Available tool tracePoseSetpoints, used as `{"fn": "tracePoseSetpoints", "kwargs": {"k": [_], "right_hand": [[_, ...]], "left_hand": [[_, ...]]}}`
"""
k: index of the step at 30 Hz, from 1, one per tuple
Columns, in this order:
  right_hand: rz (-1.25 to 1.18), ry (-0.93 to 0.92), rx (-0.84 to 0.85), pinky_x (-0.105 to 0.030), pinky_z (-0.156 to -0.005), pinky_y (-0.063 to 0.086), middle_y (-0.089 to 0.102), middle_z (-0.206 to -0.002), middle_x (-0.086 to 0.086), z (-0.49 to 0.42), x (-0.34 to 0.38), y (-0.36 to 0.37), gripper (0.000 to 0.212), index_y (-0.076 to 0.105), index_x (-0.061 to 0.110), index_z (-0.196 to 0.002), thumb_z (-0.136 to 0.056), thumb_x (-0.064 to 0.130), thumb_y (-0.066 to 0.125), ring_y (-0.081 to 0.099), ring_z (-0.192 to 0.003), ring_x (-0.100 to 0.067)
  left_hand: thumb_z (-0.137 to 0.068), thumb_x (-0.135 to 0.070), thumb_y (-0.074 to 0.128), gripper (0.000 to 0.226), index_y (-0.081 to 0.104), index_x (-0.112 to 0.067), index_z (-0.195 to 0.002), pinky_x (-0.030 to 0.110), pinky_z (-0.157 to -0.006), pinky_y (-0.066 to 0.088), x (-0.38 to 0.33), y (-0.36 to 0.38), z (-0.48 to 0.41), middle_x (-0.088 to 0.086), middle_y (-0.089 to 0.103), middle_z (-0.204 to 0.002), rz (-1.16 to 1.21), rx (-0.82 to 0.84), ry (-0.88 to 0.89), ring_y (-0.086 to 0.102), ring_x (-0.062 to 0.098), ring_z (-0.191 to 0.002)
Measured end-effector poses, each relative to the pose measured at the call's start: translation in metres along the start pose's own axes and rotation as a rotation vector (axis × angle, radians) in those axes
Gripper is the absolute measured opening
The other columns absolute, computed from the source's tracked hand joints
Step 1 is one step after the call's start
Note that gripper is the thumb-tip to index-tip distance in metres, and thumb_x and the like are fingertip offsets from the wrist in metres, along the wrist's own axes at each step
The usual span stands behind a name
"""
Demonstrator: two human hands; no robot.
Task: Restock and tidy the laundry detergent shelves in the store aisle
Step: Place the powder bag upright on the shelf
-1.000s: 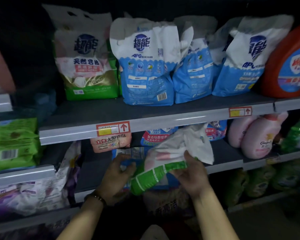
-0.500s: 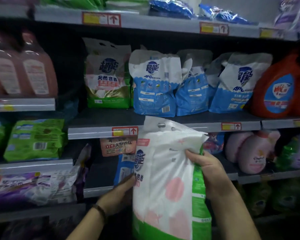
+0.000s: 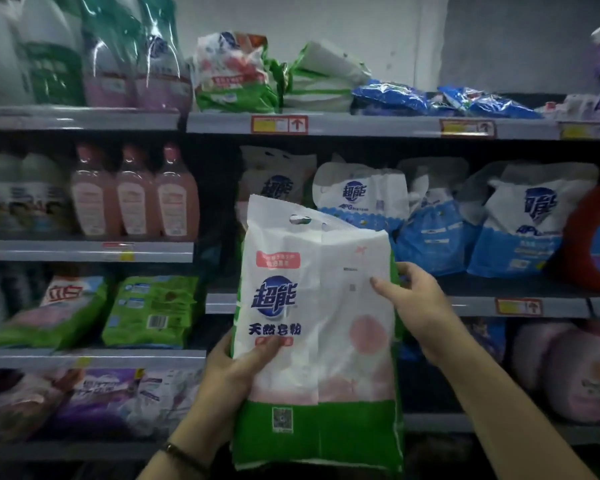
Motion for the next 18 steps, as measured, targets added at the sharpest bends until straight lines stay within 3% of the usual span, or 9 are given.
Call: {"fn": "tracePoseSetpoints", "kwargs": {"k": [2, 4, 5, 7, 9, 12, 14, 16, 18], "right_hand": [[0.092, -0.070, 0.001, -0.028, -0.069, 0.062, 0.069, -0.125, 0.002, 0.000, 0.000, 0.016, 0.053, 0.052, 0.029, -0.139, -0.092, 0.031, 0.078, 0.073, -0.100, -0.012], [0.307, -0.183, 0.064, -0.046, -0.097, 0.061, 0.054, -0.150, 0.005, 0.002, -0.004, 0.042, 0.082, 0.038, 0.041, -0.154, -0.083, 0.055, 0.077, 0.062, -0.128, -0.014], [0.456, -0.233, 0.107, -0.053, -0.114, 0.049, 0.036, -0.165, 0.007, 0.002, -0.007, 0.058, 0.094, 0.025, 0.046, -0.161, -0.082, 0.063, 0.073, 0.045, -0.147, -0.017], [0.620, -0.325, 0.181, -0.049, -0.129, 0.021, 0.002, -0.174, 0.014, 0.003, -0.011, 0.087, 0.096, 0.010, 0.048, -0.164, -0.089, 0.064, 0.068, 0.009, -0.162, -0.017], [0.659, -0.329, 0.229, -0.047, -0.130, 0.015, -0.008, -0.173, 0.015, -0.002, -0.010, 0.109, 0.094, 0.009, 0.048, -0.164, -0.091, 0.061, 0.068, -0.002, -0.162, -0.017], [0.738, -0.318, 0.241, -0.050, -0.128, 0.018, -0.005, -0.173, 0.010, -0.023, -0.010, 0.134, 0.100, 0.008, 0.049, -0.164, -0.087, 0.067, 0.069, 0.001, -0.161, -0.024], [0.784, -0.348, 0.246, -0.052, -0.130, 0.014, -0.018, -0.173, 0.011, -0.041, -0.013, 0.150, 0.108, -0.004, 0.053, -0.162, -0.087, 0.064, 0.072, -0.016, -0.161, -0.023], [0.841, -0.381, 0.256, -0.055, -0.132, 0.003, -0.034, -0.169, 0.009, -0.058, -0.016, 0.163, 0.111, -0.018, 0.060, -0.155, -0.091, 0.055, 0.072, -0.037, -0.153, -0.020], [0.906, -0.405, 0.238, -0.056, -0.131, -0.006, -0.047, -0.162, 0.008, -0.078, -0.014, 0.172, 0.107, -0.028, 0.064, -0.149, -0.097, 0.052, 0.064, -0.046, -0.147, -0.021]], "left_hand": [[-0.071, -0.021, 0.089, 0.054, 0.069, -0.010, -0.120, 0.057, -0.092, 0.060, -0.022, -0.007, -0.013, 0.015, 0.080, -0.108, -0.027, -0.085, 0.045, 0.078, 0.038, -0.097], [-0.069, -0.026, 0.090, 0.055, 0.071, -0.011, -0.118, 0.052, -0.084, 0.062, -0.038, -0.017, -0.033, 0.013, 0.081, -0.104, -0.035, -0.171, 0.053, 0.079, 0.035, -0.091], [-0.071, -0.027, 0.091, 0.054, 0.071, -0.011, -0.119, 0.051, -0.082, 0.063, -0.045, -0.020, -0.044, 0.013, 0.081, -0.102, -0.036, -0.192, 0.047, 0.080, 0.035, -0.089], [-0.075, -0.027, 0.090, 0.051, 0.071, -0.010, -0.119, 0.050, -0.079, 0.064, -0.060, -0.021, -0.067, 0.013, 0.081, -0.099, -0.040, -0.209, 0.043, 0.080, 0.035, -0.087], [-0.077, -0.027, 0.090, 0.048, 0.071, -0.010, -0.117, 0.051, -0.079, 0.064, -0.077, -0.019, -0.090, 0.012, 0.082, -0.096, -0.072, -0.234, 0.054, 0.080, 0.035, -0.085], [-0.072, -0.030, 0.094, 0.051, 0.073, -0.010, -0.114, 0.055, -0.082, 0.064, -0.098, -0.017, -0.127, 0.013, 0.082, -0.094, -0.100, -0.258, 0.056, 0.080, 0.035, -0.084], [-0.068, -0.032, 0.095, 0.054, 0.073, -0.014, -0.113, 0.051, -0.075, 0.065, -0.110, -0.016, -0.149, 0.012, 0.081, -0.094, -0.110, -0.263, 0.071, 0.080, 0.035, -0.083], [-0.073, -0.032, 0.092, 0.046, 0.072, -0.018, -0.112, 0.041, -0.065, 0.064, -0.123, -0.014, -0.167, 0.008, 0.082, -0.093, -0.110, -0.241, 0.116, 0.080, 0.031, -0.081], [-0.082, -0.031, 0.086, 0.035, 0.072, -0.019, -0.111, 0.038, -0.061, 0.063, -0.136, -0.010, -0.185, 0.006, 0.082, -0.093, -0.087, -0.185, 0.164, 0.080, 0.028, -0.080]]}}
Point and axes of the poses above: each hand's wrist, its own z-axis away from the middle knuckle, its own y-axis out of the palm, x = y × z, the point moved 9 cm from there along -z, towards the middle knuckle
